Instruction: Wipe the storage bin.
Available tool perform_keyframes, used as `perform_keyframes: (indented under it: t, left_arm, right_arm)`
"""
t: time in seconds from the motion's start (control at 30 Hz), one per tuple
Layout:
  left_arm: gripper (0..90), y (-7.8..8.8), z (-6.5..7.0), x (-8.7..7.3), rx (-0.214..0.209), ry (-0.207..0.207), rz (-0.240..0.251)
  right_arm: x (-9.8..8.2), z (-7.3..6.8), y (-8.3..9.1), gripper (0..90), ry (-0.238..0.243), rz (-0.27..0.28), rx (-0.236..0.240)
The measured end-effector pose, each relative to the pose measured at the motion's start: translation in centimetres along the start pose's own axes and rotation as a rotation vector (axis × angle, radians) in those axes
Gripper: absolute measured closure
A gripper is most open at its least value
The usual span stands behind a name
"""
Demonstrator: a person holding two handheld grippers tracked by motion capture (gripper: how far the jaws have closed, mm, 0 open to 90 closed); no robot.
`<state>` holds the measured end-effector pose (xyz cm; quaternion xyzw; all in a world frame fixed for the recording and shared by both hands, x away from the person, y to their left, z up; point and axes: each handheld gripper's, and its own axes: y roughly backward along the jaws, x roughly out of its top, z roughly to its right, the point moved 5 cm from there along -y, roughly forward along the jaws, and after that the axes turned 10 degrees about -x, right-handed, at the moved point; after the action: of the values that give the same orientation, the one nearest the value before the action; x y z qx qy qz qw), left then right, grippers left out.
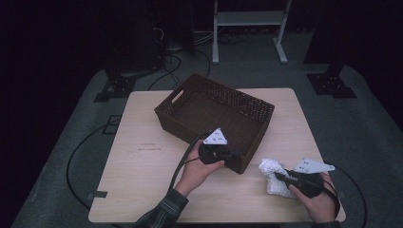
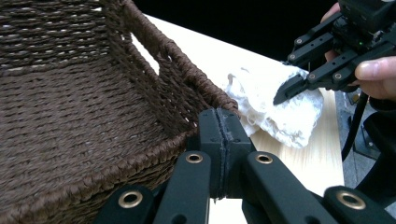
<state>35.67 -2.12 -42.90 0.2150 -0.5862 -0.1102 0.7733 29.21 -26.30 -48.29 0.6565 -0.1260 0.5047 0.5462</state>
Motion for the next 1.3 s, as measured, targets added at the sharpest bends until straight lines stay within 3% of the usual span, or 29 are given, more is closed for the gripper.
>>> perform_keyframes:
  t: [0.2,0.47,1.0,1.3]
  left_arm:
    - [87.1,0.3,-0.1,0.1,0.019,-0.013,-0.009]
    - [72.0,3.7,-1.6,-0.2,0.095,-0.004,-0.014]
    - [48.6,12.0,-7.7,-1.3,0.315,0.094,-0.013]
    - [49.6,16.0,-11.0,-1.7,0.390,0.109,-0.025]
  right_arm:
    - [0.0,0.0,0.0,76.4,-0.001,0.000,0.000]
    - [0.0,-0.1,-0.1,76.4,-0.002,0.000,0.002]
    - [0.0,-0.1,-0.2,76.4,-0.003,0.000,0.000]
    - [0.0,0.0,-0.2,76.4,-0.006,0.001,-0.004]
